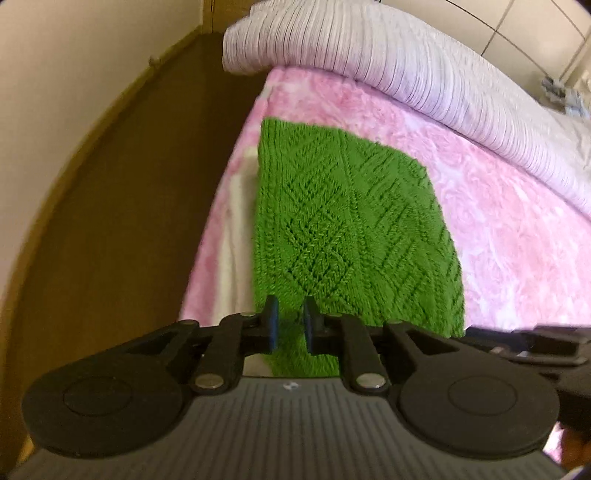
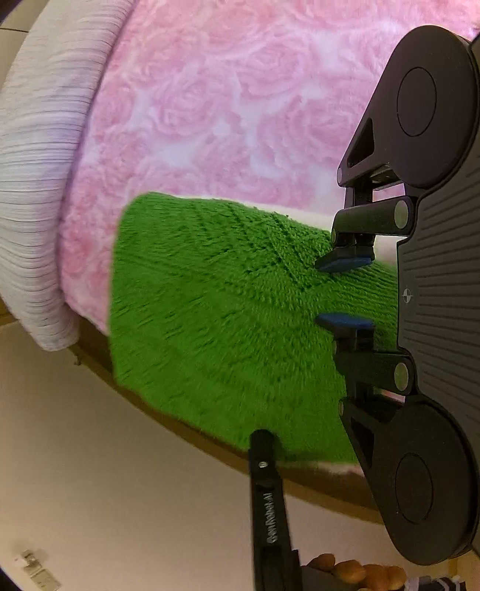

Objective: Fold clothes
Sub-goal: 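Release the vest and pull both grippers back from the towel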

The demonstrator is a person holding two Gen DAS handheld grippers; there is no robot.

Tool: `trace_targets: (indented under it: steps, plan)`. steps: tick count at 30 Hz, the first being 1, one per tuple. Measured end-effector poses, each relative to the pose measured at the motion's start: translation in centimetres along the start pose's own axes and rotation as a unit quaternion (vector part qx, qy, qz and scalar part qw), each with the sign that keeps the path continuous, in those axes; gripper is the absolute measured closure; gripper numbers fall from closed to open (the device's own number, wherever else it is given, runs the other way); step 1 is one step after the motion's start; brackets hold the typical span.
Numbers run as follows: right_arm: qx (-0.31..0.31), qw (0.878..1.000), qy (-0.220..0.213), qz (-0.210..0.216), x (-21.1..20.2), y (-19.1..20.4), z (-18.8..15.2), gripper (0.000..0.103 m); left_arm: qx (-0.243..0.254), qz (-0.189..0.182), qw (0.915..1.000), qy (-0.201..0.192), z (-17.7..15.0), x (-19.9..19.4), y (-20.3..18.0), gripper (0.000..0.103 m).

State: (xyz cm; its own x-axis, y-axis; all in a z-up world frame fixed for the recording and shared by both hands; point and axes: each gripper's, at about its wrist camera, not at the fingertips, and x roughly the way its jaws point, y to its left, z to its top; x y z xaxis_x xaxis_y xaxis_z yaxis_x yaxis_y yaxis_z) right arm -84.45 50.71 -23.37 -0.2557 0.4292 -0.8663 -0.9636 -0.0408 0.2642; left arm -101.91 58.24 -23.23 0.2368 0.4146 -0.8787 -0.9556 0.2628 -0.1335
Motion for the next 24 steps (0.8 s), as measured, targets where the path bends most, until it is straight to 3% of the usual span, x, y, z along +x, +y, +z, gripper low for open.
trace_targets:
  steps: [4,5,7,9,16,24]
  plan:
    - [0.000,1.000,-0.022,-0.005,-4.7,-0.1,-0.6,0.074,0.016,0.029,0.9994,-0.013,-0.9,-5.3,-1.6,0.074]
    - [0.002,1.000,-0.028,-0.006,-5.8,-0.1,-0.8,0.068,0.019,0.035,0.9991,-0.017,-1.2,-6.6,-2.1,0.072]
    - [0.002,0.999,-0.038,-0.005,-8.1,-0.1,-1.2,0.037,0.030,0.055,0.9978,-0.024,-1.9,-8.9,-3.5,0.066]
    - [-0.007,0.999,-0.044,0.003,-10.3,0.1,-1.4,0.027,0.041,0.075,0.9959,-0.031,-2.7,-11.3,-4.8,0.060]
    - [-0.028,0.998,-0.061,0.013,-17.3,0.5,-1.9,0.024,0.034,0.122,0.9901,-0.061,-4.6,-18.0,-8.2,0.047]
    - [-0.066,0.996,-0.062,0.015,-22.4,-0.3,-4.0,0.024,-0.026,0.125,0.9876,-0.091,-7.1,-23.0,-11.3,0.046]
